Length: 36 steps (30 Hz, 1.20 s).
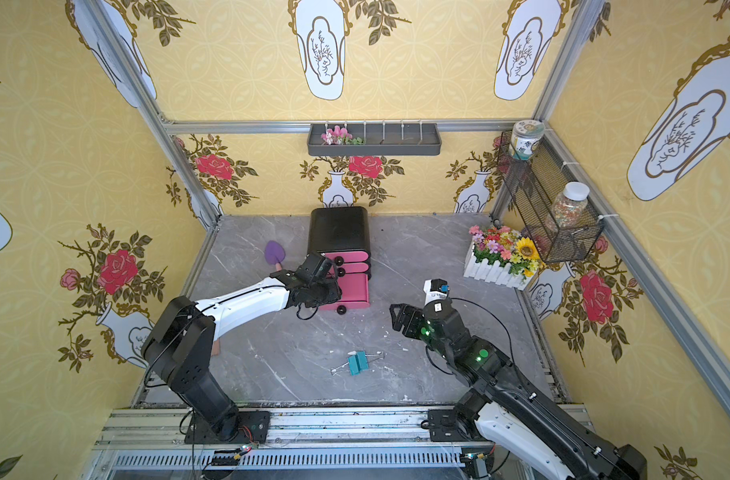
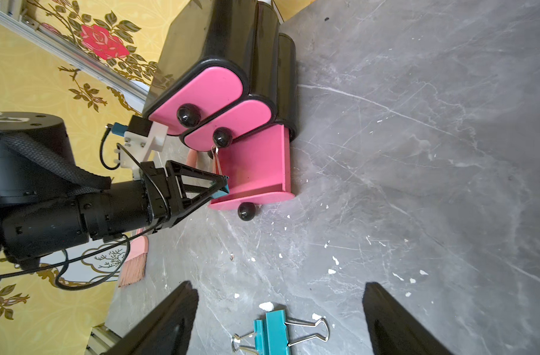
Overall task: Put the binder clips in the drawer according to color
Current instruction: Place the binder clip in the drawer.
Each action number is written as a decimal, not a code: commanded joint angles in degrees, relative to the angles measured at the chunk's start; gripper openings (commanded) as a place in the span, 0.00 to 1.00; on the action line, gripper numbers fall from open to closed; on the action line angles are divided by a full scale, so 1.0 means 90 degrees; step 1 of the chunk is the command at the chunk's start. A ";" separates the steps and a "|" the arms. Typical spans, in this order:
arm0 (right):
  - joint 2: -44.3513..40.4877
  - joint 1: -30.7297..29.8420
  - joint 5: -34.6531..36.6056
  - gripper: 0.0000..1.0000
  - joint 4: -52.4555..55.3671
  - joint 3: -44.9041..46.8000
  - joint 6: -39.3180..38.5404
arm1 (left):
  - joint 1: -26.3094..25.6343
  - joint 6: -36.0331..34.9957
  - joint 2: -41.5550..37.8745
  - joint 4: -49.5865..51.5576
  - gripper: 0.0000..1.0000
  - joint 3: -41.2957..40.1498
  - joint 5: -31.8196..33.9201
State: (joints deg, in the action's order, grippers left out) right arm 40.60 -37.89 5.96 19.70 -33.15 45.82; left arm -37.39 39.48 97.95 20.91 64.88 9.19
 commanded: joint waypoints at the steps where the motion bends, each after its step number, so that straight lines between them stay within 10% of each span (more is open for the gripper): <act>1: 0.0010 0.0006 -0.0045 0.88 -0.0138 0.0040 0.0018 | 0.0013 -0.0003 0.0068 -0.0332 0.30 -0.0053 0.0281; 12: -0.0020 0.0009 -0.0034 0.88 0.0012 -0.0004 0.0024 | 0.0013 -0.0002 0.0200 -0.0526 0.31 -0.0179 0.0572; 24: -0.0040 -0.0008 -0.0064 0.88 0.0089 0.0069 0.0045 | -0.0060 0.0027 -0.0200 -0.0546 0.65 -0.0430 0.0746; 36: 0.0938 -0.0330 -0.0139 0.86 0.0365 -0.0263 -0.0209 | -0.0123 0.0190 -0.1169 -0.0493 0.66 -0.0776 0.0784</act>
State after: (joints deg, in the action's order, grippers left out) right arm 45.74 -39.86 4.82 21.54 -33.69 45.69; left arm -38.48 40.18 89.86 16.58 59.35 15.92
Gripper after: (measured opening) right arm 0.873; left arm 0.662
